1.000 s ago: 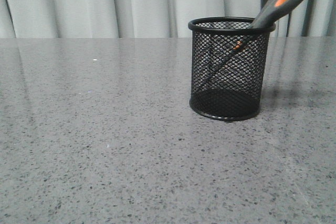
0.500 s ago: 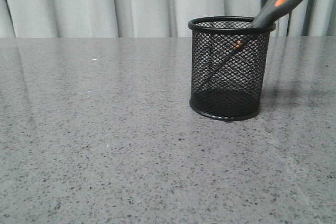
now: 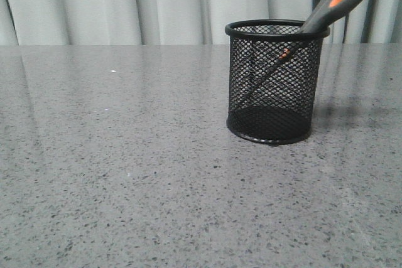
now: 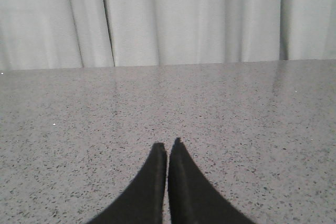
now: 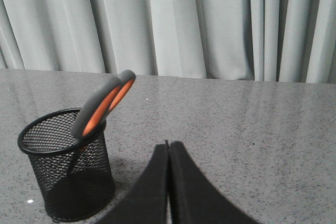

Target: Put scissors into bucket

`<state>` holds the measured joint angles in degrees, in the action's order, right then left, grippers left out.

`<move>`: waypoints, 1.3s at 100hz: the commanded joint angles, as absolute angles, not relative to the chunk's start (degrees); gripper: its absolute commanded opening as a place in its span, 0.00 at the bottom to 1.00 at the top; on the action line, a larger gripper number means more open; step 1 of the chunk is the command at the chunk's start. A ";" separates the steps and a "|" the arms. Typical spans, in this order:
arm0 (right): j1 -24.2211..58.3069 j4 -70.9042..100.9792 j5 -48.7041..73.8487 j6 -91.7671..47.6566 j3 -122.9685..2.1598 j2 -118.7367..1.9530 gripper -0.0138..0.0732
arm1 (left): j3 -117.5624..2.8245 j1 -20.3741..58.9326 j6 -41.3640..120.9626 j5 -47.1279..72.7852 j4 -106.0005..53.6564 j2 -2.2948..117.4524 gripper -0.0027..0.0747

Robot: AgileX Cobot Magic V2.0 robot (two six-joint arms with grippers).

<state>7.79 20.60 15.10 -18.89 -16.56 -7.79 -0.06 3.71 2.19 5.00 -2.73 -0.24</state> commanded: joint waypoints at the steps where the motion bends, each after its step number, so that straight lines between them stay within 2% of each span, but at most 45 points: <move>1: 7.70 17.12 11.31 -19.13 -17.86 -8.42 0.08 | 0.94 3.65 1.57 0.00 -3.16 -1.73 0.01; 19: 6.35 1.62 10.63 -7.91 -15.03 -8.42 0.08 | 0.94 3.65 1.57 0.00 -3.16 -1.73 0.01; 50: 2.61 1.07 5.68 -7.68 -2.16 1.84 0.08 | 0.94 3.65 1.57 0.00 -3.16 -1.73 0.01; 61: 2.63 1.19 1.84 -7.15 2.23 1.56 0.08 | 0.94 3.65 1.57 0.00 -3.16 -1.73 0.01; 130: 2.58 0.00 5.12 -6.28 2.12 1.56 0.08 | 0.94 3.65 1.57 0.00 -3.16 -1.65 0.01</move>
<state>3.05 0.92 9.47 -6.29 0.66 0.50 -0.06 3.71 2.19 4.88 -2.73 -0.24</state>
